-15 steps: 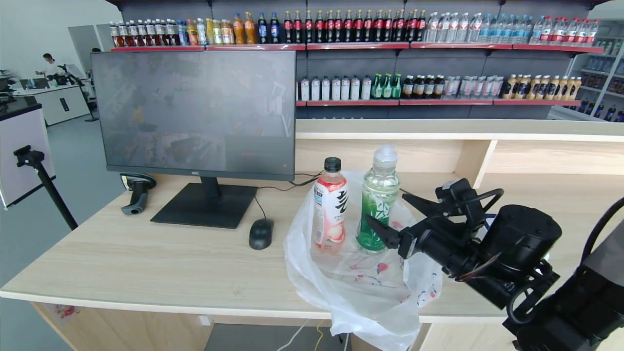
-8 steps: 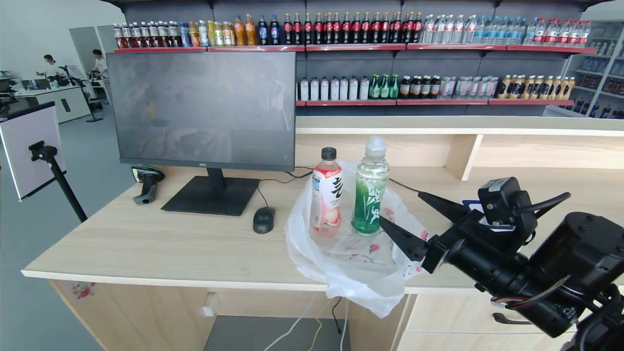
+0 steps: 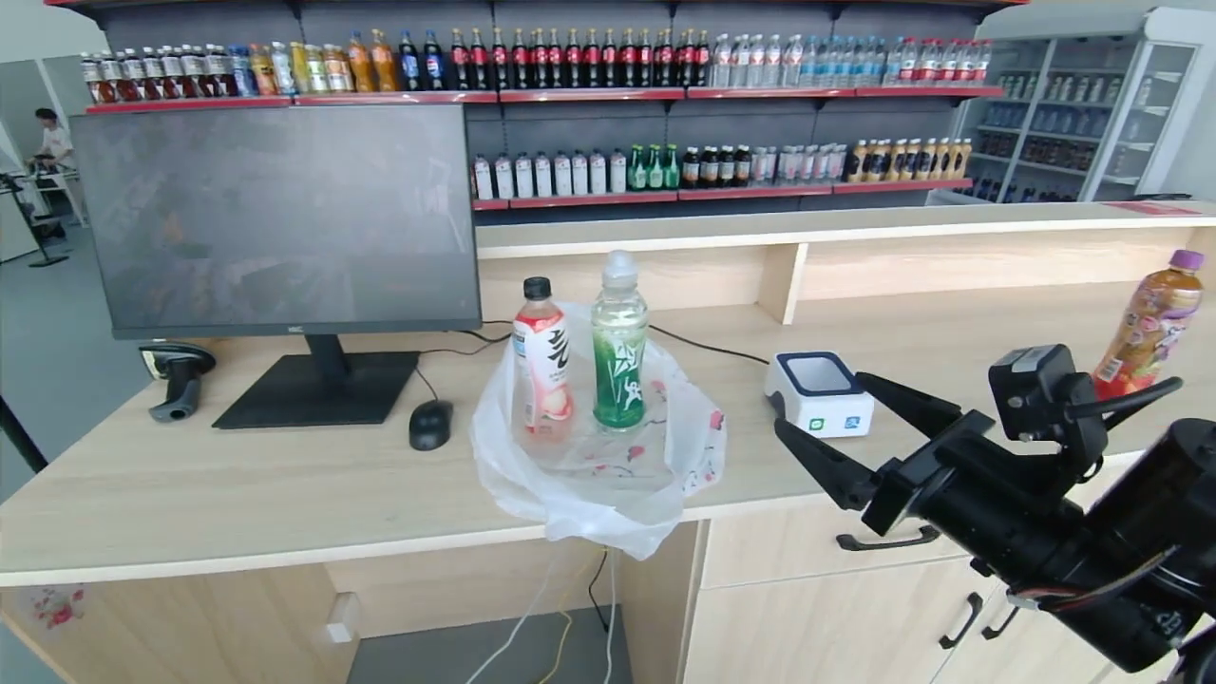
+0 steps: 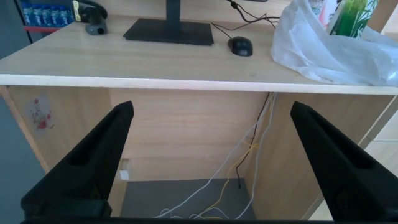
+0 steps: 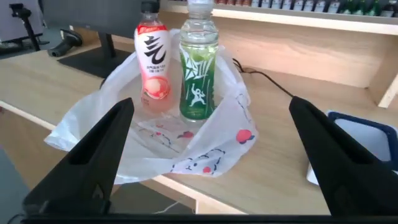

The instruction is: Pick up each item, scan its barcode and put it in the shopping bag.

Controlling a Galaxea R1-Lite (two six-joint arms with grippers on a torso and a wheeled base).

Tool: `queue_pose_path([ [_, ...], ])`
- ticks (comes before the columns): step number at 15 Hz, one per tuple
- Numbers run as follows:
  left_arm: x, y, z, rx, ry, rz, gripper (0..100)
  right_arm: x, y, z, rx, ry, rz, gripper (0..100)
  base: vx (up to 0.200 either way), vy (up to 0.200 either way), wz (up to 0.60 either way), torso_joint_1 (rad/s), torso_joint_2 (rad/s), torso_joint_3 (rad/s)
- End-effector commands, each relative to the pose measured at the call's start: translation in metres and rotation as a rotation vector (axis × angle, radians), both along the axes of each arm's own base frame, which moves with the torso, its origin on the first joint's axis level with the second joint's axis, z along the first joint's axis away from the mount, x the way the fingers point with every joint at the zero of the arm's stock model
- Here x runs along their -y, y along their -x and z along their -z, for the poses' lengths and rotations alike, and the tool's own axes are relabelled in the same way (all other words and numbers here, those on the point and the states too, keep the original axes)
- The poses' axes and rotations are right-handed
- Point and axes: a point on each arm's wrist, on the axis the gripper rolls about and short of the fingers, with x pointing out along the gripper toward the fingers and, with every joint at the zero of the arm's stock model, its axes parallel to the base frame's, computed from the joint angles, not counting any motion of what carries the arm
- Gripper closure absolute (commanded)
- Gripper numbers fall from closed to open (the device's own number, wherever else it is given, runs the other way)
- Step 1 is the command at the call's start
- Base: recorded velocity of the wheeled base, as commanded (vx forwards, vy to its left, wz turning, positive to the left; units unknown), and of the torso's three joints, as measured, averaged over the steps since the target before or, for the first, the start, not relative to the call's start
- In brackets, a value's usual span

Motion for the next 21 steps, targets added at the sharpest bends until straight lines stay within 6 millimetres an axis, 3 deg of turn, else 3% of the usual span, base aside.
queue_pose_path([
  [1,0.0000,0.0000,-0.0001,0.001,0.002,0.000,0,0.0025,0.0051,-0.0016,0.005,-0.002,-0.002,0,0.000,0.000,0.00,0.000,0.00,0.000],
  [14,0.0000,0.0000,-0.0001,0.001,0.005,0.000,0,0.0075,0.0040,-0.0044,0.019,-0.002,0.021,0,0.000,-0.200,0.00,0.003,0.00,0.003],
  [21,0.0000,0.0000,-0.0001,0.001,0.007,-0.002,0,0.0072,0.0026,0.0004,0.001,0.009,0.022,0,0.000,-0.200,0.51,0.002,0.01,0.002],
])
